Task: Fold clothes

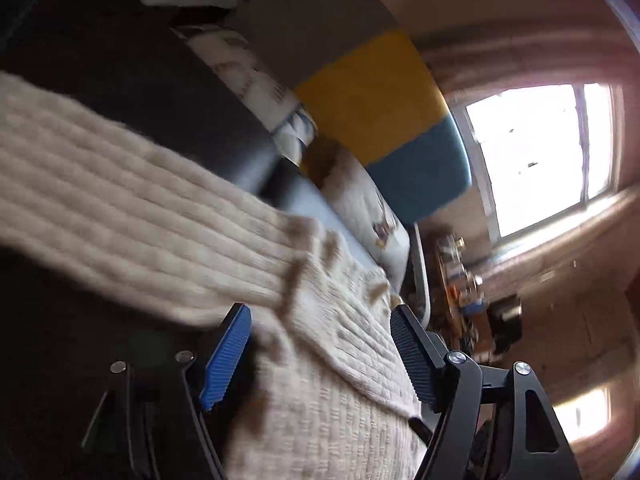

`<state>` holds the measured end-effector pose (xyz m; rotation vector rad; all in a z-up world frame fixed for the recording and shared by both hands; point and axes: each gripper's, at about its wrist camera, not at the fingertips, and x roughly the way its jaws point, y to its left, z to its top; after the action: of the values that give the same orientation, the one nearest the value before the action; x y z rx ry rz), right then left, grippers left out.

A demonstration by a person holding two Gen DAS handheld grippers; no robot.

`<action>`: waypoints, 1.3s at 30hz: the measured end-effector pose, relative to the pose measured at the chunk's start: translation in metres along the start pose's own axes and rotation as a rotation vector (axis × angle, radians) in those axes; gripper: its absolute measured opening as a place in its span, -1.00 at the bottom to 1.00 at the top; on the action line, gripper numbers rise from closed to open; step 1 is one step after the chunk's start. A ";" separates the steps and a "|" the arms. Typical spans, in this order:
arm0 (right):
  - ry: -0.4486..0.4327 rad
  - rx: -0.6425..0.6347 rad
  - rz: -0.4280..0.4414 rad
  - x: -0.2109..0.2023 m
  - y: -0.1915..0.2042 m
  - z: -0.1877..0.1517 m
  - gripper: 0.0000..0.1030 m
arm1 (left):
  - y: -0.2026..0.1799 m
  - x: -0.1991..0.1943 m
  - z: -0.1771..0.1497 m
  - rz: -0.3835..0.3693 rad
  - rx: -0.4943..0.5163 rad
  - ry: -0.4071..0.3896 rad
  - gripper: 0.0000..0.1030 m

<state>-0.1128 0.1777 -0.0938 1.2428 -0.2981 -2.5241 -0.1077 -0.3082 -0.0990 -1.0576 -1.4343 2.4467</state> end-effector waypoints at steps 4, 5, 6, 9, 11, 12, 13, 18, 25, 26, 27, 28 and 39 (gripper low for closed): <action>0.027 -0.037 0.041 0.012 0.033 -0.022 0.50 | 0.083 -0.089 0.043 0.110 -0.191 -0.182 0.42; 0.040 -0.050 0.038 0.016 0.039 -0.026 0.50 | 0.103 -0.108 0.050 0.134 -0.243 -0.222 0.42; 0.045 -0.065 0.028 0.019 0.042 -0.029 0.51 | 0.121 -0.125 0.057 0.152 -0.292 -0.250 0.47; 0.047 -0.085 0.023 0.023 0.046 -0.035 0.57 | 0.171 -0.150 0.070 0.141 -0.460 -0.276 0.50; 0.043 -0.091 0.026 0.023 0.046 -0.037 0.62 | 0.195 -0.155 0.073 0.107 -0.550 -0.283 0.50; 0.040 -0.085 0.033 0.023 0.044 -0.037 0.63 | 0.204 -0.155 0.075 0.081 -0.576 -0.289 0.50; 0.038 -0.078 0.040 0.023 0.043 -0.037 0.63 | 0.207 -0.154 0.077 0.053 -0.582 -0.296 0.50; 0.031 -0.068 0.048 0.024 0.041 -0.037 0.63 | 0.209 -0.141 0.085 -0.012 -0.599 -0.356 0.50; 0.039 -0.110 0.012 0.028 0.049 -0.038 0.72 | 0.209 -0.131 0.089 -0.007 -0.641 -0.396 0.49; 0.040 -0.114 0.009 0.028 0.050 -0.039 0.72 | 0.211 -0.131 0.087 -0.015 -0.667 -0.411 0.46; 0.040 -0.117 0.005 0.028 0.051 -0.039 0.73 | 0.212 -0.131 0.085 -0.029 -0.698 -0.426 0.44; 0.041 -0.119 0.005 0.028 0.051 -0.039 0.74 | 0.214 -0.131 0.082 -0.047 -0.730 -0.439 0.43; 0.039 -0.111 0.023 0.028 0.050 -0.039 0.78 | 0.202 -0.118 0.065 -0.006 -0.774 -0.413 0.48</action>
<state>-0.0891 0.1195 -0.1218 1.2369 -0.1604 -2.4574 -0.0113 -0.5150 -0.1816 -0.6173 -2.6286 2.2035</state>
